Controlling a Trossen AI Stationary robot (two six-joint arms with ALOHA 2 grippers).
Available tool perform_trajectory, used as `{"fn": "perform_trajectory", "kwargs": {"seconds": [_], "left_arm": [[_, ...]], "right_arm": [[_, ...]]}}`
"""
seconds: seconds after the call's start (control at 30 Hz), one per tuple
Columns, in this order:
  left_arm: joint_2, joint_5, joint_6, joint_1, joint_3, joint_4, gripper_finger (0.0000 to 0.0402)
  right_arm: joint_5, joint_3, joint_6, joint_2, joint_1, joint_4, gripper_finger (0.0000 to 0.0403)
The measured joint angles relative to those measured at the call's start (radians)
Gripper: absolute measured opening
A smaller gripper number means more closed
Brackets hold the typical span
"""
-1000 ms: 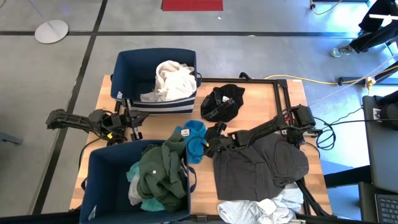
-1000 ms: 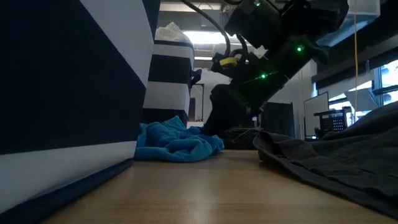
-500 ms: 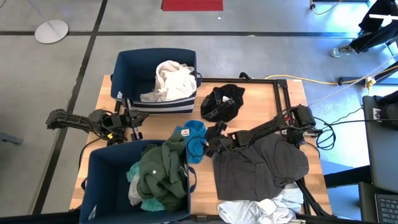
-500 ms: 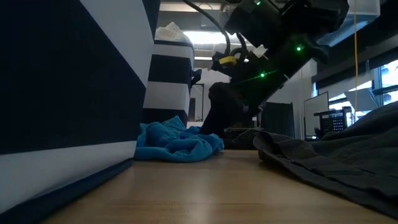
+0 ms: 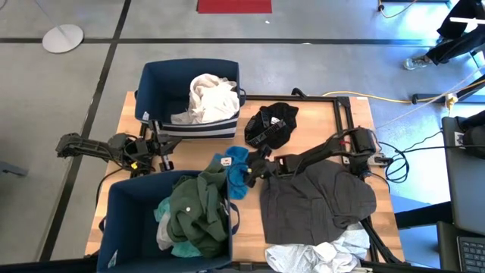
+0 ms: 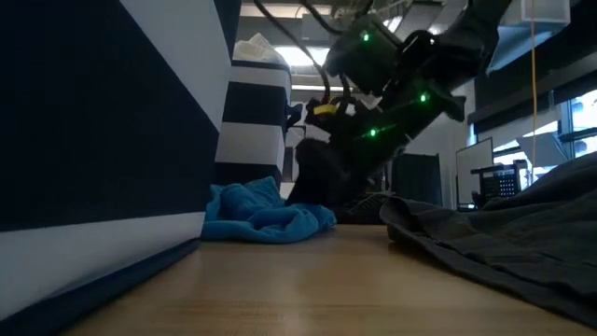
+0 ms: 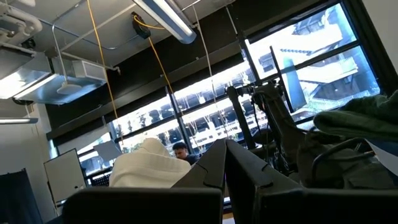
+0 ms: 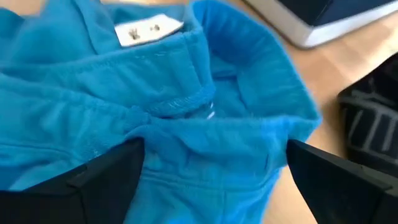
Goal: Sort clothes
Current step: Put the blue shorts into the bottom blue laundry bin
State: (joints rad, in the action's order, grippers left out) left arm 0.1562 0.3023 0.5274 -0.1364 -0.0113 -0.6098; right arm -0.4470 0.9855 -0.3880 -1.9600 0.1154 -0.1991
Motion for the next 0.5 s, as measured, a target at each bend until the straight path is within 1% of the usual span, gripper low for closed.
{"fn": "perform_trajectory", "kwargs": {"seconds": [0.17, 0.37, 0.43, 0.5], "left_arm": [[0.000, 0.000, 0.000, 0.000, 0.000, 0.000, 0.0000], [0.000, 0.001, 0.000, 0.000, 0.000, -0.001, 0.0000], [0.000, 0.001, -0.001, 0.000, 0.000, -0.001, 0.0000], [0.000, 0.001, -0.001, 0.000, 0.000, -0.001, 0.0000]], "right_arm": [[-0.005, 0.005, -0.016, -0.066, 0.002, -0.073, 0.0390], [-0.005, 0.005, -0.043, -0.097, 0.002, -0.055, 0.0389], [-0.004, 0.005, -0.044, -0.097, 0.002, -0.051, 0.0378], [0.002, 0.005, -0.044, -0.098, 0.002, -0.049, 0.0355]]}}
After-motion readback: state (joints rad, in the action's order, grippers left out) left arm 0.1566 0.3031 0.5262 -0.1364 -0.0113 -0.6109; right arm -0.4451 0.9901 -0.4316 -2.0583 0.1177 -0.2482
